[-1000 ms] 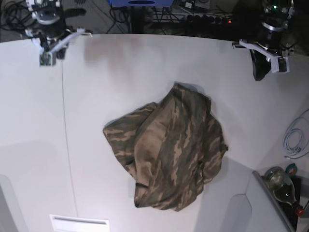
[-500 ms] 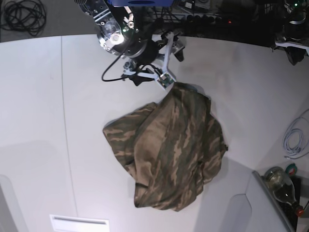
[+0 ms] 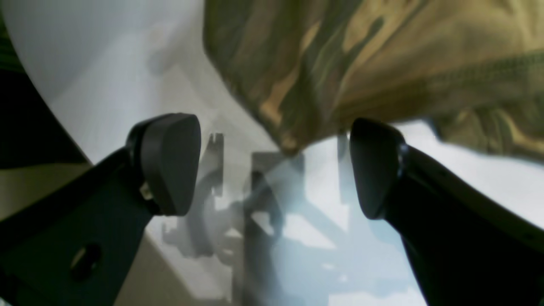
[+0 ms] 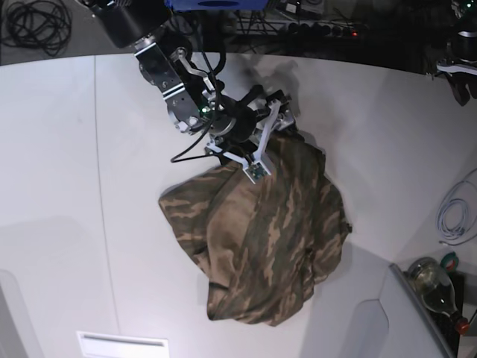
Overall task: Layout the t-shirt on the table in an organized manner, then fold the t-shirt properly
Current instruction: 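Move both grippers down and grasp the crumpled camouflage shirt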
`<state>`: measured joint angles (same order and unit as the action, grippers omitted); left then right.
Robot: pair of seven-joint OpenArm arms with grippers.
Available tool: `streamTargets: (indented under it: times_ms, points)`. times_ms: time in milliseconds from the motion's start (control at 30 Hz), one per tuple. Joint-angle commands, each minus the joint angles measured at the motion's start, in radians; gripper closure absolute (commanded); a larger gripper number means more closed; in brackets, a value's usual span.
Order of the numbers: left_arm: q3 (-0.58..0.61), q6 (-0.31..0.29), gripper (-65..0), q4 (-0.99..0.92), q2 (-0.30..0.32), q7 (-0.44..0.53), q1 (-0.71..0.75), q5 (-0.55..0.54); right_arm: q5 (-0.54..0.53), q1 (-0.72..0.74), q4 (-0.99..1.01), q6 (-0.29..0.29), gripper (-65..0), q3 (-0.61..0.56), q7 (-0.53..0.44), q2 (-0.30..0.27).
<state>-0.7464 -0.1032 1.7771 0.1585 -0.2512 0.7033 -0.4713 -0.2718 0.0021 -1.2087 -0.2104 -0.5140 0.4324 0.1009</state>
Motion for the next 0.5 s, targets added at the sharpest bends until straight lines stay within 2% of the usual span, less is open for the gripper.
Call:
streamTargets:
  times_ms: [0,67,133,200,267,367,467]
  points:
    - [-0.006,0.000,-21.4,0.014,0.013,0.023,0.008,-0.002,-0.016,0.020,0.010,-0.007,-51.3,-0.001,-0.023,0.010]
    - [-0.006,0.000,-21.4,0.014,0.013,0.023,0.008,-0.002,-0.016,0.045,0.065,-0.007,-48.2,-0.001,-0.040,0.013]
    - [-0.003,0.000,-21.4,0.014,0.013,0.023,0.008,-0.002,-0.016,0.062,0.108,-0.007,-37.8,-0.001,-0.043,0.023]
    - [0.000,0.000,-21.4,0.014,0.013,0.023,0.008,-0.002,-0.016,0.063,0.106,-0.007,-21.3,-0.001,-0.043,0.023]
    - [0.000,0.000,-21.4,0.014,0.013,0.023,0.003,-0.002,-0.016,0.055,0.066,-0.007,-0.8,0.001,-0.036,0.023]
    - [0.003,-0.002,-21.4,0.005,0.011,0.022,-0.023,-0.002,-0.016,0.003,-0.067,-0.007,-2.0,0.001,0.023,0.012]
    - [0.020,-0.003,-21.4,-0.009,0.011,0.022,-0.046,-0.002,-0.014,-0.073,-0.300,-0.005,0.0,0.002,0.121,-0.053]
